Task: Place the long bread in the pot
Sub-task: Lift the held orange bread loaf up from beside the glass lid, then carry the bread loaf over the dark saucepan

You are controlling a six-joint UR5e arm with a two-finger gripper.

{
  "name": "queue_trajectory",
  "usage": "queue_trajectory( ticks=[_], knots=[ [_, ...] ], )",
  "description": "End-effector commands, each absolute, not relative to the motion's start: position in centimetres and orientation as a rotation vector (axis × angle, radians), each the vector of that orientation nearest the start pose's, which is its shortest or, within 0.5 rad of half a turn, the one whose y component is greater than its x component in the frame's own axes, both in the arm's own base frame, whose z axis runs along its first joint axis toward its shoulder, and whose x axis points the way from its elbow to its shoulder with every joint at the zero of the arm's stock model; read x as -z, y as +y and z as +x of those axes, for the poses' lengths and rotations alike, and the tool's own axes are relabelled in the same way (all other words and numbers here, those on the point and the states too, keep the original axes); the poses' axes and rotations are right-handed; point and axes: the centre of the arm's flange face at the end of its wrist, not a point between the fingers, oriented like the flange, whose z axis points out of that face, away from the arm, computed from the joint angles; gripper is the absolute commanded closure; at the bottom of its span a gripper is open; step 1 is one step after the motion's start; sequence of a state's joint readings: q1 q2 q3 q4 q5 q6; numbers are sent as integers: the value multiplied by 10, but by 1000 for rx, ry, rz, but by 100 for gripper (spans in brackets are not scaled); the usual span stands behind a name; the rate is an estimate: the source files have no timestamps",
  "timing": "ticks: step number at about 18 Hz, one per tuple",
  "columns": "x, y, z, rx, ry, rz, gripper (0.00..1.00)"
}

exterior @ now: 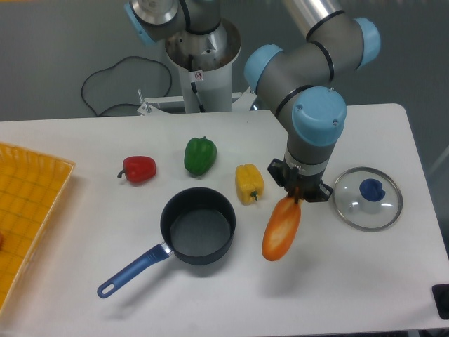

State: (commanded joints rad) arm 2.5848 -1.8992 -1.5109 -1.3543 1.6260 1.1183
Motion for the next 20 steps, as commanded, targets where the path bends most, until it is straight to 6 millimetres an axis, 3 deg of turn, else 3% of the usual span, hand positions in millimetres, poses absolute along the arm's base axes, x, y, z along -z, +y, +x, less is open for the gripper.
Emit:
queue_trajectory(
  ticks=[6,9,12,17,20],
  knots=[
    [-393,407,-396,90,198,-3232,100],
    [-405,406,-365,102,238,-3248,100],
    [-401,423,-339,97,289,-3308,100],
    [-375,461,-306,34,277,-3408,100],
    [-354,470,-310,35,262,-3458,100]
  ],
)
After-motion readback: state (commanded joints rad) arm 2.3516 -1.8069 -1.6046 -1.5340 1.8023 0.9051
